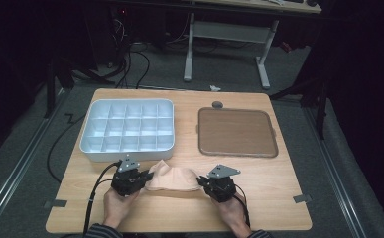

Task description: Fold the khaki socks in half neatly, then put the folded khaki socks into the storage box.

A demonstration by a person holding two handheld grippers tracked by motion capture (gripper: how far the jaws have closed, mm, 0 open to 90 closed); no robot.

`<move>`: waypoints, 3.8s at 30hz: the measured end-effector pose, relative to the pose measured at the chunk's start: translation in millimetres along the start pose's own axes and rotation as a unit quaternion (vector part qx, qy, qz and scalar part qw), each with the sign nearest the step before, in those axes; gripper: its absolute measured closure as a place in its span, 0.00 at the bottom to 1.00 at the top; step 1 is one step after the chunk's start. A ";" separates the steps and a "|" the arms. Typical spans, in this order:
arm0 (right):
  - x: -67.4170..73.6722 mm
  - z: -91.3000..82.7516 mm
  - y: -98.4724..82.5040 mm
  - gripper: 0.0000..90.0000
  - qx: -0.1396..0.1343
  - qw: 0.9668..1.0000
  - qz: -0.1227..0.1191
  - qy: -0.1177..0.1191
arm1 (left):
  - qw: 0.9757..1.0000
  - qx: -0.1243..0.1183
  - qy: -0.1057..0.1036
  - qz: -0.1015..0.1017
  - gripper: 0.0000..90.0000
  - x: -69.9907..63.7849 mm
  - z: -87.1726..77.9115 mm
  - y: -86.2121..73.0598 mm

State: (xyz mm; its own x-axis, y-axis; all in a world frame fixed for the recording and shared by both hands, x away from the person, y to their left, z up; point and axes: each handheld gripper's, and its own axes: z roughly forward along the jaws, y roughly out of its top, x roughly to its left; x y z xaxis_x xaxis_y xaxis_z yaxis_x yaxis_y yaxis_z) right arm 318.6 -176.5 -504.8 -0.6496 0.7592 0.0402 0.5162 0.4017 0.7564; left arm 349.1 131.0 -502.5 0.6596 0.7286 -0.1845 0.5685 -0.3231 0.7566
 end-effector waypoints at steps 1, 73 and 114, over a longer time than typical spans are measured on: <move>-1.8 -1.3 -1.9 0.96 0.000 1.000 0.003 -0.002 | 1.000 -0.001 -0.001 0.000 0.90 -0.7 1.7 0.4; 18.6 10.7 3.7 0.94 -0.014 0.999 -0.005 0.034 | 1.000 -0.001 0.019 -0.025 0.50 4.7 23.9 -1.1; 40.7 50.1 8.3 0.97 0.023 0.999 -0.035 0.019 | 0.998 0.050 0.040 0.026 0.76 -8.6 48.3 8.2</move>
State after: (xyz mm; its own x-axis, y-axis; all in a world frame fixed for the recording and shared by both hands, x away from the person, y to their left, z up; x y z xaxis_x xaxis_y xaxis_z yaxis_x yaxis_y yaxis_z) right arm 324.5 -116.6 -529.7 -0.7060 0.7080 0.0136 0.4927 0.4773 0.7276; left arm 371.7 92.9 -525.0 0.6509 0.7534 -0.0934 0.5831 -0.4174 0.6969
